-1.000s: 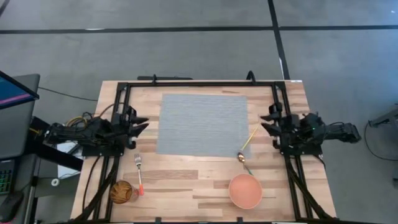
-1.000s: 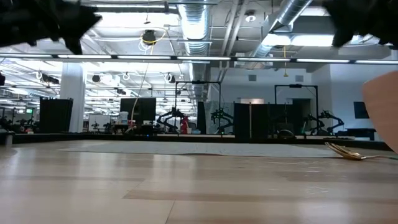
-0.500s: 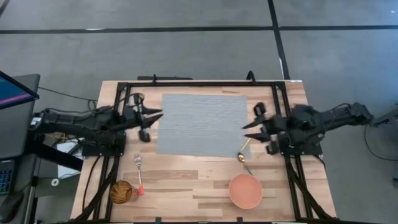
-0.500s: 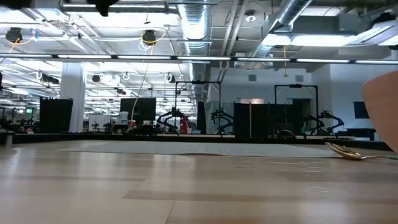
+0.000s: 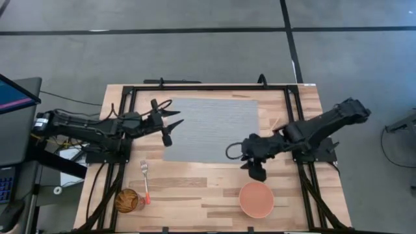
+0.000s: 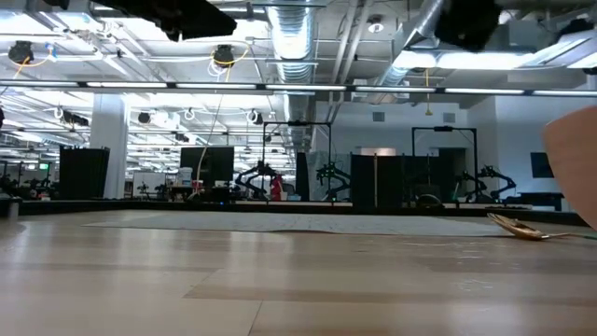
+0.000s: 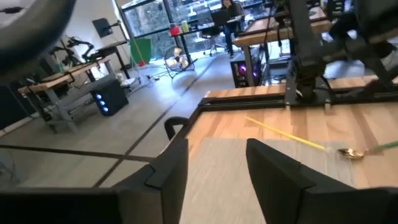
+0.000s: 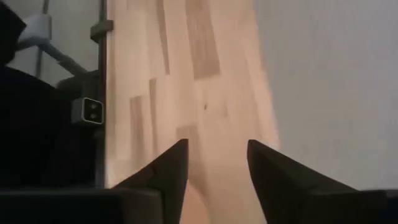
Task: Pick & Place Utensil
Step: Put the orange bowl on the center of the gray mat
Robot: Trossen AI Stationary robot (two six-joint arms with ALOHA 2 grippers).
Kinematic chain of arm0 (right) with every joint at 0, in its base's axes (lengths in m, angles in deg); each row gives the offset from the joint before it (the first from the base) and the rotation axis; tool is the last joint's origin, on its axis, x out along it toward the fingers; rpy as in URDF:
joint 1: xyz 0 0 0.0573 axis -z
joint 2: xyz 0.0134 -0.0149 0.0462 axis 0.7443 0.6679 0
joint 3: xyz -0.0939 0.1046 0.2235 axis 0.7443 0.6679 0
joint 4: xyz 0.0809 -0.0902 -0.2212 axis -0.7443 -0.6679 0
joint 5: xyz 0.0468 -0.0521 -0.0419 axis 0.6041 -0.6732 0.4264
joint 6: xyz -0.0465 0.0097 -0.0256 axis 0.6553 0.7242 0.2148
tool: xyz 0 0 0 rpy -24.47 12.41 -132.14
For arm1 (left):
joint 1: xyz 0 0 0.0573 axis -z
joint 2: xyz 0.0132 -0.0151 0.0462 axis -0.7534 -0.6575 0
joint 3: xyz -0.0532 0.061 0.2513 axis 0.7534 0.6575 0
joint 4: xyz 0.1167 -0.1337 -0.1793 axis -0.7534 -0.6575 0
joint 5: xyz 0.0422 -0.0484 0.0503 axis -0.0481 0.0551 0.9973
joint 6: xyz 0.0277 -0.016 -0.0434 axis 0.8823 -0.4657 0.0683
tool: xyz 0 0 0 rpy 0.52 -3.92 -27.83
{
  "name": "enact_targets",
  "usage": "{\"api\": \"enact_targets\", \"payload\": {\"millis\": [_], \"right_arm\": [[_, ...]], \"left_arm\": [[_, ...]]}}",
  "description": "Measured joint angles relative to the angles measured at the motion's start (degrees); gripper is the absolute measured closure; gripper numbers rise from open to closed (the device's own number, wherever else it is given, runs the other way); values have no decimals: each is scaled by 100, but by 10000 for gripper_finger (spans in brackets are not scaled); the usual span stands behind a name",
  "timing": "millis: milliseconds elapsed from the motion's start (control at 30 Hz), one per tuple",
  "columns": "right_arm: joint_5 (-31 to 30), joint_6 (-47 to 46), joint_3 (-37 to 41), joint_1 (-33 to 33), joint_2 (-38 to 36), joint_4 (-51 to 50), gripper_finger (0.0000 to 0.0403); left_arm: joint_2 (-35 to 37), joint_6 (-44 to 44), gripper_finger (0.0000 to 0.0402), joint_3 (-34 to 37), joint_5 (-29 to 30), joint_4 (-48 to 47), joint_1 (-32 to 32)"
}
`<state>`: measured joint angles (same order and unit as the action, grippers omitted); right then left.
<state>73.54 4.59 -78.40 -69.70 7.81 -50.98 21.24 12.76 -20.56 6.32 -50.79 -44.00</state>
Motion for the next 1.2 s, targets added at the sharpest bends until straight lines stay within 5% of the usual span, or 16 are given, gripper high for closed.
{"api": "enact_targets", "payload": {"millis": [433,1200], "right_arm": [[413,-1781,4,-868,1090,-1283,198],[1100,-1689,332,-815,2367,-666,201]], "left_arm": [[329,-21,213,-2,11,39,-168],[329,-4,213,-2,6,38,-166]]}}
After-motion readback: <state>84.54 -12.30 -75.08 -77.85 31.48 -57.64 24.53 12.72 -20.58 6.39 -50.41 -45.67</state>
